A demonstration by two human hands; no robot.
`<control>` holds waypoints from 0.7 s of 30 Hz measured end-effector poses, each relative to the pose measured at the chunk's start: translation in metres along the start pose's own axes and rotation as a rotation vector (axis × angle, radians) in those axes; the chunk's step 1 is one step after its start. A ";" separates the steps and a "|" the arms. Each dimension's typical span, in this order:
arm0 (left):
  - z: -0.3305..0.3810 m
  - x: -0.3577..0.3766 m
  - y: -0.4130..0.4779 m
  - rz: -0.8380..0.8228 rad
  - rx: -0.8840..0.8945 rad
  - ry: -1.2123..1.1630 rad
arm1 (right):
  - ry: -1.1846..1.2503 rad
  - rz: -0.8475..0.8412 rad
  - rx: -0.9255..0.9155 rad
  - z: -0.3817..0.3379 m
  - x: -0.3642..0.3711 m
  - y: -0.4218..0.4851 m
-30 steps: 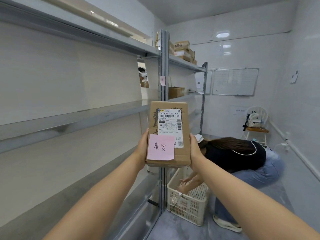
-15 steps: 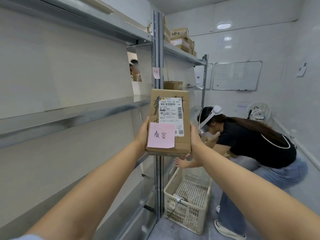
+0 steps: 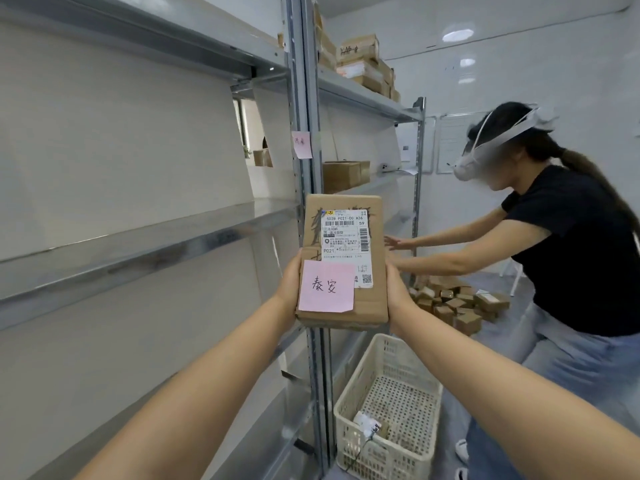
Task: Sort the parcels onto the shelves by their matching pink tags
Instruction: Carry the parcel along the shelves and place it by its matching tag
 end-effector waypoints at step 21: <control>-0.065 0.000 0.042 0.449 0.129 -0.228 | -0.045 -0.489 0.262 0.054 -0.026 0.093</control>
Point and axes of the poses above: each hand's wrist, its own y-axis towards the middle knuckle, its own x-axis out of the palm, z = x × y, the point moved 7 cm from there along y, towards the middle knuckle, and after that the axes turned 9 degrees about -x, right-handed, at the moved point
